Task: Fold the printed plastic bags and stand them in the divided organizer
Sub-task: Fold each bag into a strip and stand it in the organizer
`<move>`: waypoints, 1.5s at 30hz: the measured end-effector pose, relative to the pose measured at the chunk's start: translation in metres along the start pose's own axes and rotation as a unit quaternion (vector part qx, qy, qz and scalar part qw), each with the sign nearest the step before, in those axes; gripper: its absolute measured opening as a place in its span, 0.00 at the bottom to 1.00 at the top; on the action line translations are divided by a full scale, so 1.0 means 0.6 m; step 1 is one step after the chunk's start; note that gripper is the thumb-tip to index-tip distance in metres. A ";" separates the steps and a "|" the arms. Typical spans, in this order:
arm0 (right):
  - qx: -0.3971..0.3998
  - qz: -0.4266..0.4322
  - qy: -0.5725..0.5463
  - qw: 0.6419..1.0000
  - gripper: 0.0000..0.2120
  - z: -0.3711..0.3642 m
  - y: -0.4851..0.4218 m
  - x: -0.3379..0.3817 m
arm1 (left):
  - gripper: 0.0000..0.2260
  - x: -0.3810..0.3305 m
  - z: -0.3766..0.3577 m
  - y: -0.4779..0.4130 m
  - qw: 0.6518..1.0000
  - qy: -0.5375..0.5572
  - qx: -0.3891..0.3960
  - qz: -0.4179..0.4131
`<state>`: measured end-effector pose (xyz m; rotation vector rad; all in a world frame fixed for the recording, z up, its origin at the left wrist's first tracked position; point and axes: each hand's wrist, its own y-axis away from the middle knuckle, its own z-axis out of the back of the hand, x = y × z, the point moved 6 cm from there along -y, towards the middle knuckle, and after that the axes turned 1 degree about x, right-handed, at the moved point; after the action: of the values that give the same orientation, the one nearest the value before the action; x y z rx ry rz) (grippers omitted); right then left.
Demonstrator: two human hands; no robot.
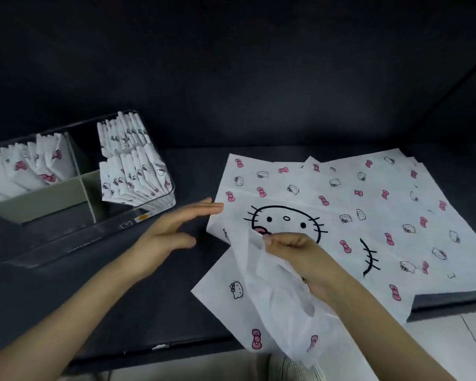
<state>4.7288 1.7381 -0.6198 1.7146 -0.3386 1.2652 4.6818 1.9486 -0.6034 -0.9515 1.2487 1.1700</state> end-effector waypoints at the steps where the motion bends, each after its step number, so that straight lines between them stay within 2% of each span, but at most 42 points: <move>1: 0.018 -0.014 -0.004 1.000 0.10 0.000 -0.009 -0.005 | 0.23 0.005 -0.001 0.000 1.000 -0.027 0.002 0.005; 3: 0.039 -0.044 -0.002 0.998 0.13 0.000 -0.021 -0.014 | 0.17 0.017 -0.007 -0.006 0.997 -0.066 -0.025 0.021; 6: 0.034 -0.059 -0.018 0.998 0.11 0.007 -0.029 -0.009 | 0.06 0.043 -0.011 -0.022 0.988 -0.038 -0.142 0.056; 7: 0.027 -0.049 -0.006 0.998 0.12 0.023 -0.034 -0.010 | 0.06 0.055 -0.008 -0.027 0.980 -0.041 -0.179 0.070; 9: 0.007 -0.051 0.009 0.999 0.24 0.064 -0.031 -0.003 | 0.07 0.072 -0.001 -0.034 0.967 -0.071 -0.227 0.088; 10: -0.002 -0.056 -0.001 0.998 0.28 0.086 -0.023 0.000 | 0.05 0.081 0.002 -0.035 0.964 -0.070 -0.240 0.086; 12: -0.029 -0.060 -0.035 0.997 0.33 0.133 -0.011 -0.006 | 0.09 0.092 0.008 -0.037 0.958 -0.069 -0.262 0.087; 14: -0.061 -0.055 -0.041 0.996 0.37 0.169 0.002 -0.019 | 0.09 0.101 0.010 -0.047 0.951 -0.097 -0.275 0.099; 16: -0.081 -0.036 -0.095 0.992 0.37 0.184 0.022 -0.028 | 0.07 0.107 0.013 -0.061 0.937 -0.150 -0.292 0.120; 18: -0.075 -0.023 -0.098 0.992 0.37 0.187 0.032 -0.036 | 0.04 0.108 0.022 -0.072 0.907 -0.201 -0.332 0.160; 21: -0.167 -0.047 -0.111 0.978 0.19 0.202 0.030 -0.058 | 0.07 0.112 0.033 -0.075 0.884 -0.224 -0.368 0.182; 22: -0.157 -0.037 -0.089 0.983 0.18 0.199 0.028 -0.061 | 0.07 0.113 0.036 -0.073 0.881 -0.220 -0.375 0.186; 24: -0.206 -0.024 -0.024 0.978 0.17 0.203 0.029 -0.066 | 0.07 0.117 0.037 -0.068 0.880 -0.217 -0.380 0.185; 26: -0.302 -0.033 0.060 0.951 0.21 0.212 0.024 -0.073 | 0.06 0.117 0.034 -0.063 0.882 -0.225 -0.375 0.174; 28: -0.369 -0.024 0.093 0.924 0.20 0.207 0.021 -0.073 | 0.06 0.114 0.032 -0.057 0.883 -0.243 -0.370 0.155; 31: -0.414 -0.021 0.113 0.903 0.19 0.198 0.022 -0.072 | 0.05 0.109 0.028 -0.051 0.884 -0.268 -0.362 0.128; 35: -0.441 -0.021 0.122 0.889 0.23 0.197 0.026 -0.070 | 0.07 0.098 0.013 -0.052 0.877 -0.314 -0.347 0.109; 37: -0.446 -0.021 0.123 0.886 0.24 0.200 0.024 -0.070 | 0.12 0.092 0.005 -0.052 0.869 -0.341 -0.343 0.102; 40: -0.457 -0.021 0.133 0.879 0.25 0.202 0.020 -0.070 | 0.16 0.083 -0.002 -0.049 0.846 -0.405 -0.342 0.060; 45: -0.460 -0.023 0.151 0.874 0.26 0.206 0.016 -0.069 | 0.16 0.088 -0.018 -0.057 0.804 -0.520 -0.287 0.024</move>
<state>4.7777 1.6214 -0.6525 0.6946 -0.5894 1.0489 4.7103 1.9387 -0.6597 -0.4964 0.0052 1.7971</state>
